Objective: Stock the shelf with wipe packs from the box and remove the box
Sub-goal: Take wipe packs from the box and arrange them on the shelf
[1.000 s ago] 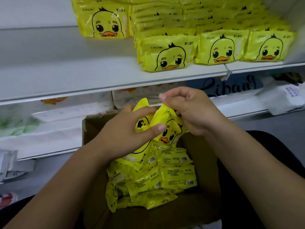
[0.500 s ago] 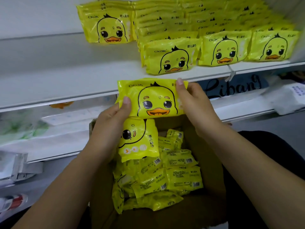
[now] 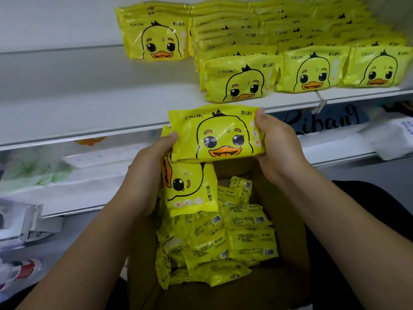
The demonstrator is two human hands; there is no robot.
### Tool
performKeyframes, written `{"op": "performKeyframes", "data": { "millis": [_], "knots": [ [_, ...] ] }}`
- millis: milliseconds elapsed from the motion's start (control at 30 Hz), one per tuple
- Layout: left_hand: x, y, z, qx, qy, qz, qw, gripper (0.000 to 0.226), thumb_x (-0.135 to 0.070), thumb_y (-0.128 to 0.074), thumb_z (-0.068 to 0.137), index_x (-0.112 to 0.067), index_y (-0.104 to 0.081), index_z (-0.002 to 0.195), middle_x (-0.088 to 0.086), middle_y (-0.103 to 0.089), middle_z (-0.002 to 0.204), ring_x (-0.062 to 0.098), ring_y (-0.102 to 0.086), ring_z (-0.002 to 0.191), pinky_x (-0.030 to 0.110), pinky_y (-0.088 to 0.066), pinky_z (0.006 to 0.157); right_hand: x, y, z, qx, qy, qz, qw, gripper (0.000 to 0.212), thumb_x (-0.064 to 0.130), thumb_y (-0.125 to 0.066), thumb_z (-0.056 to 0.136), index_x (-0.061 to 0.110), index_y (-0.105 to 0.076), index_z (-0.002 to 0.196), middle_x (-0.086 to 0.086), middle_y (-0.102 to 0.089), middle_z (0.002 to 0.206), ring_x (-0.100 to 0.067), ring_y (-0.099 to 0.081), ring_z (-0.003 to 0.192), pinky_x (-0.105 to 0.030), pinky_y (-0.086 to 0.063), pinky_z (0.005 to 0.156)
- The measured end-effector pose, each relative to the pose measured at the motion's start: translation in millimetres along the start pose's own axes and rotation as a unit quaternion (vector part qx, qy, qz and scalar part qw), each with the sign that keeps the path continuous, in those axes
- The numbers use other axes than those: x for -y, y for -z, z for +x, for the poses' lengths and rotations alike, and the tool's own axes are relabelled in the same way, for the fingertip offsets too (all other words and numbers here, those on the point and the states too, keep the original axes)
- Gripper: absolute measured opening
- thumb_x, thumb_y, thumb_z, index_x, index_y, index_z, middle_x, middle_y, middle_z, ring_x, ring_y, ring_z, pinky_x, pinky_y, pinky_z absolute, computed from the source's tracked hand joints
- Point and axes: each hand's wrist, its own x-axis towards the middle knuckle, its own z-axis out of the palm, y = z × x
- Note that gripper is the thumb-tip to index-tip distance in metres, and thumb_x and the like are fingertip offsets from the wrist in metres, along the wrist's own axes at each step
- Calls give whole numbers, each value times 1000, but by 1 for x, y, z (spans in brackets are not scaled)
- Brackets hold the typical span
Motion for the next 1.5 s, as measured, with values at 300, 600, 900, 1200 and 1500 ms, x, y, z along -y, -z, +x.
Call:
{"op": "performKeyframes", "data": {
  "millis": [300,600,900,1200,1500],
  "knots": [
    [-3,-1,1,-55,-91,166,980,67,-64,-44,100,-2,-70,99,13,-74,87,16,-68,79,27,-51,75,-4,-7,-6,41,13,-44,998,42,54,-57,96,26,-67,126,5,-72,121,-15,-67,114,-42,-49,103],
    [-6,-6,3,-94,-115,85,985,35,-42,-50,105,-30,-79,89,-9,-79,87,7,-75,84,24,-57,73,-6,-1,-3,-40,46,-59,996,14,36,-61,99,27,-68,91,9,-63,74,1,-49,51,-8,-35,41],
    [-8,-3,4,-8,-48,162,986,74,-89,-54,73,-18,-73,81,3,-73,88,30,-68,86,50,-53,90,4,3,-2,-64,17,-12,998,25,45,-66,94,21,-70,86,2,-71,81,-11,-60,68,-31,-54,65],
    [-8,-9,-5,-34,-81,121,989,38,-58,-53,98,-31,-80,98,-3,-80,98,18,-76,96,40,-56,96,13,-3,-7,47,-30,177,983,40,35,-56,99,7,-63,127,-11,-73,118,-26,-71,109,-44,-59,90],
    [-12,-8,-6,-105,-119,98,982,40,-50,-50,103,-37,-80,78,6,-79,92,28,-76,93,52,-58,93,-3,-6,-13,25,54,17,998,13,16,-51,105,16,-64,107,2,-78,95,-17,-74,94,-37,-60,89]
  ]
}}
